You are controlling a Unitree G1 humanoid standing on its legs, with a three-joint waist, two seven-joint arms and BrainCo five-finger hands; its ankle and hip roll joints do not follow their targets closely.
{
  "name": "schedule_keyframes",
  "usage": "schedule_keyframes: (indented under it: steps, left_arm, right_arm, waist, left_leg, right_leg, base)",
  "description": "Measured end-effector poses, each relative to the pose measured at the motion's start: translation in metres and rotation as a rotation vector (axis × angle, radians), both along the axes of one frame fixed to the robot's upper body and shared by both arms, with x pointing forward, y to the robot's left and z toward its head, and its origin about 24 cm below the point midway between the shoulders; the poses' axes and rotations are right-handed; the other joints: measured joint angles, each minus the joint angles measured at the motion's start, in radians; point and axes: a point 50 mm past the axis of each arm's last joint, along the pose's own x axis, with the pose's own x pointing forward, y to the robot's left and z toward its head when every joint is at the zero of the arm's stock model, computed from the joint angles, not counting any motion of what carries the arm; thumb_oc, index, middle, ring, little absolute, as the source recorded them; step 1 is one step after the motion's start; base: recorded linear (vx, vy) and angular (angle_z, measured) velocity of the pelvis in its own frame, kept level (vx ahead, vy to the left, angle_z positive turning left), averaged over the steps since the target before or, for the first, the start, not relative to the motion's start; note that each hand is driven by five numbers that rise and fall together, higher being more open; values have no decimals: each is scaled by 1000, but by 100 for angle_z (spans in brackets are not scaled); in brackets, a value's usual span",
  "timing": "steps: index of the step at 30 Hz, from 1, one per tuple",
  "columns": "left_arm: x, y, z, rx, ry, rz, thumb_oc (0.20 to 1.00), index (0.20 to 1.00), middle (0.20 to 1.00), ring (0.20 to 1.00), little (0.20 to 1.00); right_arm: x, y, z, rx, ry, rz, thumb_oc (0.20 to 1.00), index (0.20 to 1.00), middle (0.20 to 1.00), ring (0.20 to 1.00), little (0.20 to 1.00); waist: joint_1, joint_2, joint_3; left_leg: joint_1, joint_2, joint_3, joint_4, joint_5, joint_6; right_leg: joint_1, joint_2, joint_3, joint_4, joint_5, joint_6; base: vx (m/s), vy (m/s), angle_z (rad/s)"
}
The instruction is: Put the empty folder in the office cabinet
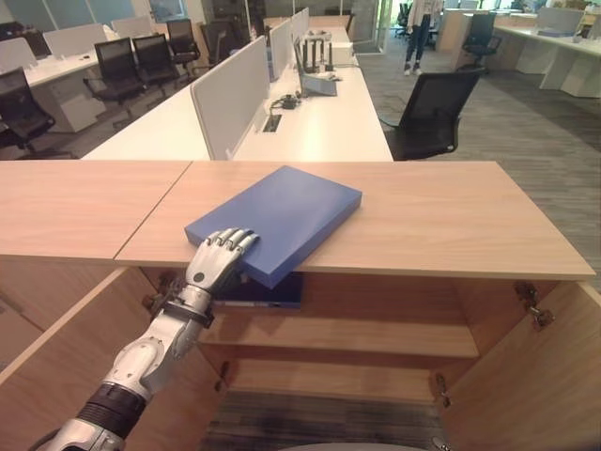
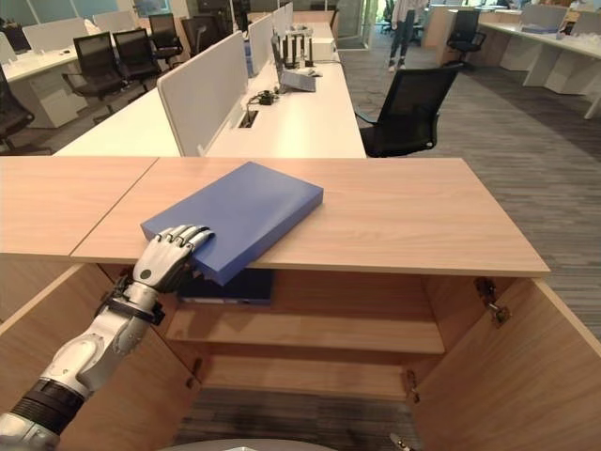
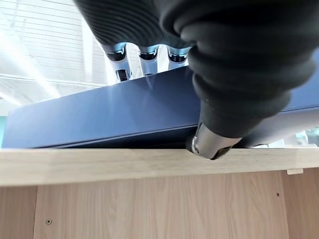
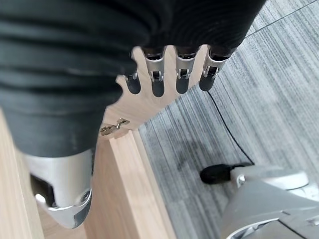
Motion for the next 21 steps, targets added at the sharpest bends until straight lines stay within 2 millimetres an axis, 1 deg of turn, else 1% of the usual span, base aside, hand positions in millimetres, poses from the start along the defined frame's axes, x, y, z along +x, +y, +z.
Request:
schedule_keyframes:
  steps: [4, 5, 7, 9, 10, 11, 12, 15, 17, 19, 21]
  left_arm:
    - [-5, -4, -1, -114, -1, 41, 200, 200, 200, 200, 200]
    - [-18, 2, 8, -269, -22, 88, 200, 200, 200, 200, 200]
    - [-31, 10, 15, -429, -32, 129, 200, 200, 200, 200, 200]
    - [-40, 16, 23, -545, -69, 154, 200, 200, 200, 200, 200]
    - [-41, 17, 25, -558, -74, 155, 200, 200, 200, 200, 200]
    - [-45, 31, 37, -730, -96, 162, 200, 200, 200, 200, 200]
    - [-46, 36, 41, -802, -98, 161, 200, 200, 200, 200, 200]
    - [-57, 57, 53, -1132, -158, 154, 200, 200, 200, 200, 200]
    - [-62, 66, 54, -1344, -183, 119, 200, 200, 200, 200, 200]
    - [-66, 74, 52, -1522, -182, 86, 200, 200, 200, 200, 200]
    - [-67, 75, 51, -1594, -177, 56, 200, 200, 200, 200, 200]
  right_arm:
    - [9, 3, 1, 5, -40, 11, 1000, 1000, 1000, 1000, 1000]
    - [25, 6, 4, 10, -117, 56, 1000, 1000, 1000, 1000, 1000]
    - [37, 10, 9, 21, -186, 98, 1000, 1000, 1000, 1000, 1000]
    - [54, 16, 16, 43, -283, 153, 1000, 1000, 1000, 1000, 1000]
    - [57, 17, 18, 46, -299, 157, 1000, 1000, 1000, 1000, 1000]
    - [81, 23, 32, 98, -454, 196, 1000, 1000, 1000, 1000, 1000]
    - [89, 23, 38, 105, -488, 216, 1000, 1000, 1000, 1000, 1000]
    - [114, 21, 74, 120, -687, 352, 1000, 1000, 1000, 1000, 1000]
    - [122, 19, 86, 135, -759, 367, 1000, 1000, 1000, 1000, 1000]
    - [127, 20, 92, 172, -807, 357, 1000, 1000, 1000, 1000, 1000]
    - [128, 21, 92, 192, -820, 344, 1000, 1000, 1000, 1000, 1000]
  waist:
    - [1, 2, -1]
    - [-5, 1, 1]
    - [0, -1, 5]
    - [3, -1, 18]
    - [2, -2, 21]
    - [15, 0, 32]
    - [22, 3, 33]
    - [29, 10, 53]
    - [31, 4, 61]
    - [42, -3, 67]
    - [55, -5, 79]
  left_leg:
    - [-3, 1, 0, 0, -1, 2]
    - [-6, 2, 7, 0, -2, 2]
    - [-7, 3, 8, 0, -3, 3]
    - [-6, 3, 7, 0, -4, 5]
    - [-6, 3, 7, 0, -3, 6]
    - [-8, 4, 6, 0, -5, 3]
    - [-7, 4, 4, 0, -5, 2]
    - [-9, 3, 3, 0, -4, 3]
    - [-9, 4, -1, 0, 0, 5]
    - [-9, 5, -4, 0, 1, 4]
    - [-8, 3, -4, 1, 1, 4]
  right_leg:
    - [-3, 0, 0, 0, 0, 0]
    - [-12, 2, 9, 0, 1, -1]
    - [-12, 4, 8, 0, 1, -2]
    - [-12, 4, 8, 0, 0, -2]
    - [-12, 4, 8, 0, 0, -2]
    - [-12, 4, 8, 0, 0, -2]
    - [-11, 4, 6, 0, 0, -2]
    - [-12, 3, 2, 0, 0, -2]
    - [-10, 4, -2, 0, -3, -4]
    - [-7, 4, -7, 0, -6, -5]
    - [-5, 3, -7, 0, -6, -4]
  base:
    - [-7, -4, -3]
    - [-9, -18, -9]
    - [-14, -12, -5]
    - [-18, -9, 0]
    - [0, 0, 0]
    - [-11, -16, 4]
    - [-12, -22, 3]
    - [0, -4, 1]
    - [5, -11, 7]
    - [2, -13, 10]
    - [3, -8, 2]
